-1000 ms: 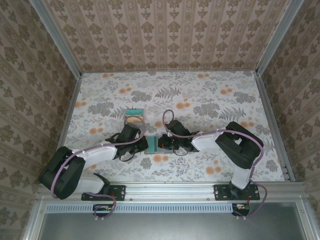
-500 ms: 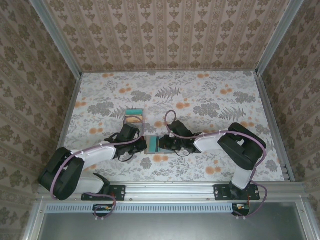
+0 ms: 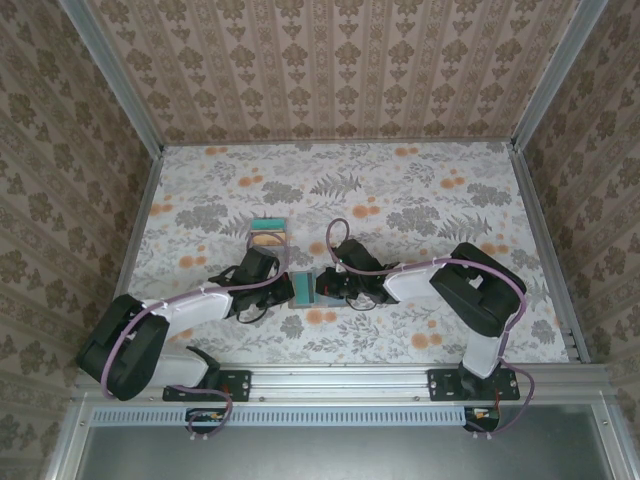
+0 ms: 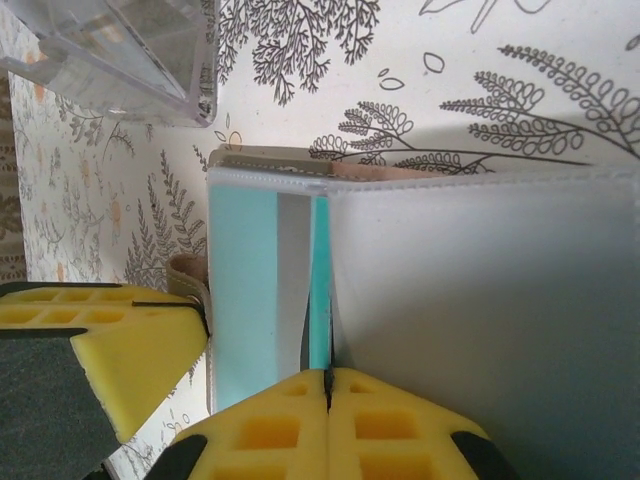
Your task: Take the credit cards out of the card holder
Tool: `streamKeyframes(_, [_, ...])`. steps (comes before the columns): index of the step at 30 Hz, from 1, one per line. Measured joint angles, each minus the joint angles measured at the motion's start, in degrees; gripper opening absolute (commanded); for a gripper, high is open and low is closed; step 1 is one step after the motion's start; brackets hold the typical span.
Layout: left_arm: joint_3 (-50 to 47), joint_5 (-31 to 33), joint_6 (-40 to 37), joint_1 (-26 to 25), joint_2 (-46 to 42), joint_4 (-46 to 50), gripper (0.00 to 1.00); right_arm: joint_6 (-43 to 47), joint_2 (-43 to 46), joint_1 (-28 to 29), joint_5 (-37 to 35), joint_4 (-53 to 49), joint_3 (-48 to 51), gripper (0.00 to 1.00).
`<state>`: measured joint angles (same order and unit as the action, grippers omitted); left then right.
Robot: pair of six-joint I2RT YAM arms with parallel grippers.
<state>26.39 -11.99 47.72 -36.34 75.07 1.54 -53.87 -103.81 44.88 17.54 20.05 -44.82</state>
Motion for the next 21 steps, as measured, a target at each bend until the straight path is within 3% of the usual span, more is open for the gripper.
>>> streamKeyframes(16, [0.7,0.4,-0.1,0.1,0.2,1.5,0.0,1.6,3.2,-2.2,-0.6,-2.6,1.6,0.0])
streamKeyframes(19, [0.7,0.4,-0.3,0.1,0.2,1.5,0.0,1.9,3.3,-2.2,-0.5,-2.6,1.6,0.18])
streamKeyframes(21, [0.7,0.4,-0.4,0.1,0.2,1.5,0.0,2.3,3.2,-2.2,-0.3,-2.4,1.6,0.23])
